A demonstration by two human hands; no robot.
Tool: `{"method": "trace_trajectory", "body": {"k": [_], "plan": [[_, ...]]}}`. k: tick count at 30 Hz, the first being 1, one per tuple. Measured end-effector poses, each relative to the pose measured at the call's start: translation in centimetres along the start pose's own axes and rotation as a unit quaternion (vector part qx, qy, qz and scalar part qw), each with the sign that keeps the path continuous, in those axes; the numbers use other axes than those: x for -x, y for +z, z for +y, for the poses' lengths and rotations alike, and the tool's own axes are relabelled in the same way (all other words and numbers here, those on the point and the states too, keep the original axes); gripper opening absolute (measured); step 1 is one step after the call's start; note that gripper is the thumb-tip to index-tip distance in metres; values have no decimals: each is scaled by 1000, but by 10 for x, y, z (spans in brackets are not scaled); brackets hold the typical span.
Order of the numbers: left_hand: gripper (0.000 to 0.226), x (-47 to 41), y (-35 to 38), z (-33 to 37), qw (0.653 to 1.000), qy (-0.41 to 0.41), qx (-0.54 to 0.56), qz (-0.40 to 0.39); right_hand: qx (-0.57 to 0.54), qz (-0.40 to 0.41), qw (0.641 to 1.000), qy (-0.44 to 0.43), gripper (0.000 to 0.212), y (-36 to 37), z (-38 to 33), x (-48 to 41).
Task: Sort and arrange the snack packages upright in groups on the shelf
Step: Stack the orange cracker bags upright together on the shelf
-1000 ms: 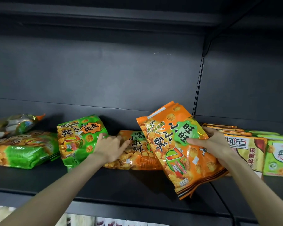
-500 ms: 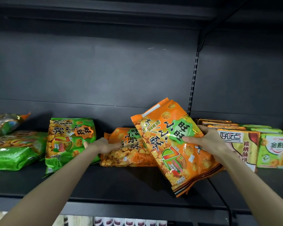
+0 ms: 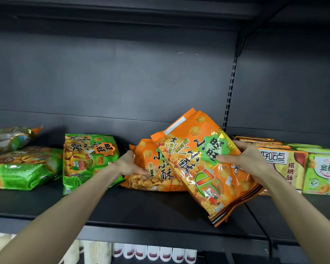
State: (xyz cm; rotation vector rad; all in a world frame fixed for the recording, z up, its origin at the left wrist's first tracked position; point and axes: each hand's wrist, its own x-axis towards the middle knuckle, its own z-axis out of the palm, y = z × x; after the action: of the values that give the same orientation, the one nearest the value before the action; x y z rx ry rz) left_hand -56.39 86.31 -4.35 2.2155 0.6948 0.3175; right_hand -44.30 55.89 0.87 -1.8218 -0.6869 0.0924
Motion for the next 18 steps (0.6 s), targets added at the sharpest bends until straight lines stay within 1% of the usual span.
{"method": "trace_trajectory", "body": {"k": [3,4,7,10,14,16,18], "plan": [[92,0,5,-5,999,22,14,44,3,-7,1000,-9,40,-1,1,0],[90,0,7,-7,997,28,21,64,7,-11,1000,-13,39,-1,1,0],[71,-6,11,-7,990,57,27,125,27,-3,999,-33,36,-2,-1,-3],[65,-12,14,0,982,71,41,170,47,1,997,-68,34,-2,-3,-10],[53,-23,23,-4,977,99,56,180,90,-7,991,-95,41,3,-1,-21],[50,-32,23,-9,979,95,55,172,106,-13,989,-99,48,6,1,-29],[42,-38,18,-10,983,80,46,161,106,-25,988,-105,45,7,0,-35]]}}
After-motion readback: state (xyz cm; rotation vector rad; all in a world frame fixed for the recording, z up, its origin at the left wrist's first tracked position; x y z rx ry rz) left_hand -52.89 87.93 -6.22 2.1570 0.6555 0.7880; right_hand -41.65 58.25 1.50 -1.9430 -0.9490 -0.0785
